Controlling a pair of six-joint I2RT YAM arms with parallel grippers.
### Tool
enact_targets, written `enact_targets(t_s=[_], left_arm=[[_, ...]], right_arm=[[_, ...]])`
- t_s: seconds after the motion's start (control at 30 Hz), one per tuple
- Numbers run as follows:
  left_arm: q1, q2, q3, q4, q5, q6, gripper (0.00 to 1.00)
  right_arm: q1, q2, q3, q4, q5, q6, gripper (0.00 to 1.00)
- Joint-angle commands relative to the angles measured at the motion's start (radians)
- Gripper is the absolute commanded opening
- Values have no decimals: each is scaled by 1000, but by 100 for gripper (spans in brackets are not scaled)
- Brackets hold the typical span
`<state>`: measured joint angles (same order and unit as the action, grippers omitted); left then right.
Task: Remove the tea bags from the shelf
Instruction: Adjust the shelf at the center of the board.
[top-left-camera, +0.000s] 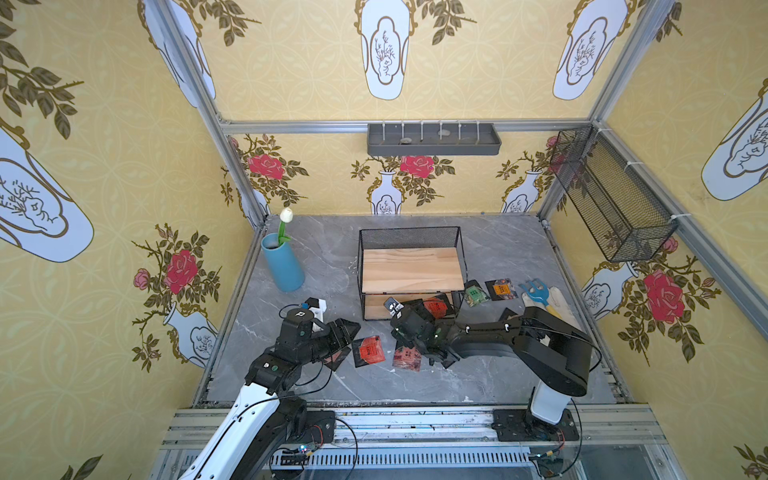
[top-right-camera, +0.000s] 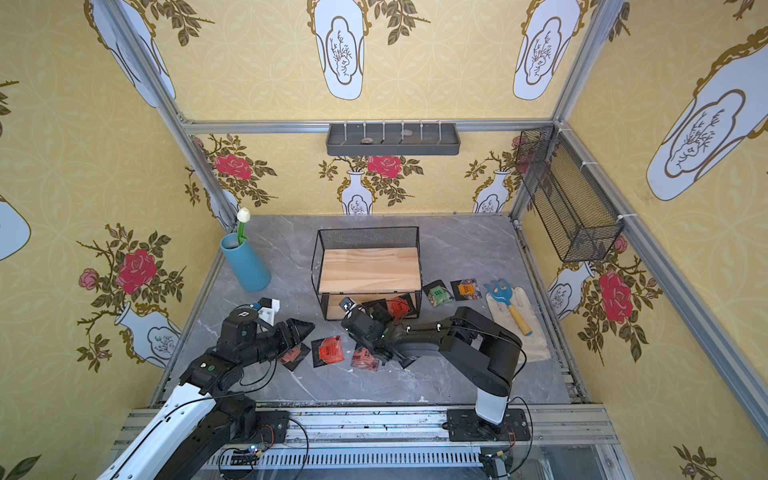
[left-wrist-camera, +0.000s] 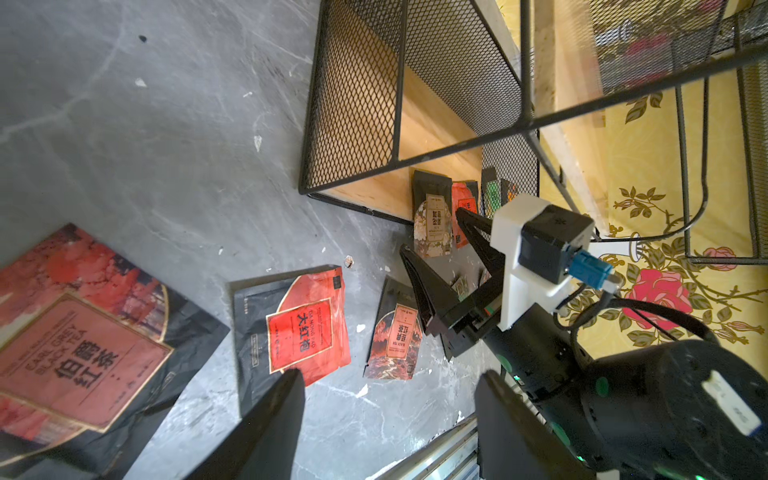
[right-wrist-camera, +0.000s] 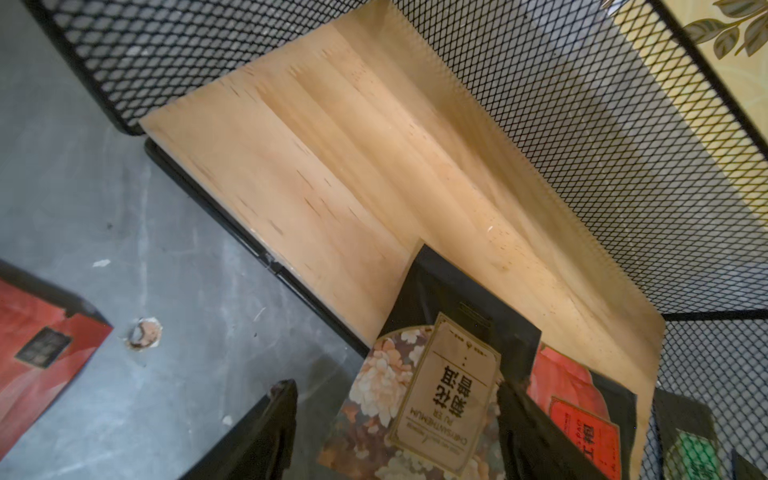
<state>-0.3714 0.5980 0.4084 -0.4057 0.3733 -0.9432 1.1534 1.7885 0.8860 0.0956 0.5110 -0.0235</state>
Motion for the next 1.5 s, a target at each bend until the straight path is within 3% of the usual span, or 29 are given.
enact_targets(t_s=[0.0, 0.37, 0.57, 0.93, 1.07, 1.47], left_arm=[[-1, -2, 1, -1, -10, 13, 73], [0, -17, 0, -22, -29, 9, 72], [0, -17, 3, -25, -35, 9, 72], [0, -20, 2, -29, -44, 8, 71], [0, -20, 2, -30, -44, 9, 71], [0, -26, 2, -30, -44, 6, 70]], right_arm=[[-8, 16, 14, -25, 11, 18, 79], [-45, 45, 15, -29, -46, 44, 76], [-63, 52, 10, -27, -99, 55, 62], [-67, 36, 8, -28, -120, 52, 44], [-67, 17, 9, -36, -128, 48, 31], [-47, -38, -4, -31, -98, 27, 22]])
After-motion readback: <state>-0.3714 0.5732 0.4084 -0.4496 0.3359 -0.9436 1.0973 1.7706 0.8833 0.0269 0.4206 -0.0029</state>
